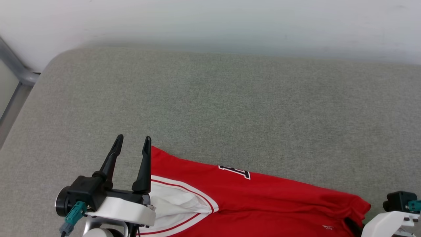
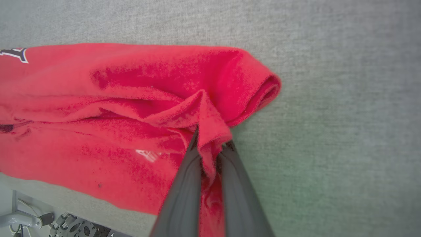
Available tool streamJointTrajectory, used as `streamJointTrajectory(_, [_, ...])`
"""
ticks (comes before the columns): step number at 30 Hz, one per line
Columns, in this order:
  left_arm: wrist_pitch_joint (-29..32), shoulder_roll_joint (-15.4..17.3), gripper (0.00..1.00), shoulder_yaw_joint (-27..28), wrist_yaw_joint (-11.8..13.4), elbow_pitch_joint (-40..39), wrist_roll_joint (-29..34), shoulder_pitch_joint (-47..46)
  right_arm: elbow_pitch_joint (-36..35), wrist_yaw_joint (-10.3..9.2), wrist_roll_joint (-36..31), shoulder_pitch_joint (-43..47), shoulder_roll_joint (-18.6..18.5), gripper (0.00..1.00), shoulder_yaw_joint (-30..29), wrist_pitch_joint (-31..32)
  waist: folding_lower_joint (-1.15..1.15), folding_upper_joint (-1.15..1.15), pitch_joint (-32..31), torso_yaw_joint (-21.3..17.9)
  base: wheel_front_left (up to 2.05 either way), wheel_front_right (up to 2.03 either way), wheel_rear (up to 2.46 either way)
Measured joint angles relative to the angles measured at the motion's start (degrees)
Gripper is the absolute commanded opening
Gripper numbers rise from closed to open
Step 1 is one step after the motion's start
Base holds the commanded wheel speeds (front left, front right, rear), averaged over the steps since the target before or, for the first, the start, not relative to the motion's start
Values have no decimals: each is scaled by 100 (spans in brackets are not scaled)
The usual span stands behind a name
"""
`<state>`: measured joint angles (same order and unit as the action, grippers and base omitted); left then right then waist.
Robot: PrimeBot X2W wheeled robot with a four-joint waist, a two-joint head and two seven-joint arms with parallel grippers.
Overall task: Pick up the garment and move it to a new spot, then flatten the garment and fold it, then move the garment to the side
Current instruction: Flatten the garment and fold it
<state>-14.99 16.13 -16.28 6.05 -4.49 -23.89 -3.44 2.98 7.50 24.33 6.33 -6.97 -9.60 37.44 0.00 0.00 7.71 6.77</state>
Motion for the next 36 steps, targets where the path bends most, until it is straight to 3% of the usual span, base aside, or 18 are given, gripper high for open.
streamJointTrajectory(9, [0, 27, 100, 152, 4, 68, 100, 96, -165, 1, 41, -204, -372, 0, -155, 259, 0, 0, -230, -187, 0, 0, 0])
streamJointTrajectory(21, [0, 26, 100, 170, 24, 91, 164, 229, -107, 1, -5, -225, -777, 0, -1413, 758, 0, 0, -388, -252, 0, 0, 0])
streamJointTrajectory(25, [0, 16, 100, 170, 24, 110, 165, 229, -282, 0, 321, -248, -549, 0, -1478, 1202, 0, 0, -398, -250, 0, 0, 0])
streamJointTrajectory(29, [0, 15, 100, 152, 24, 141, 183, 229, -520, 0, 1289, -348, 11, 0, -1343, 1917, 0, 0, -424, -237, 0, 0, 0])
streamJointTrajectory(36, [29, 25, 100, 78, 32, 145, 197, 229, -902, 0, 2763, -382, 366, 0, -999, 2539, 0, 0, -472, -161, 0, 0, 0])
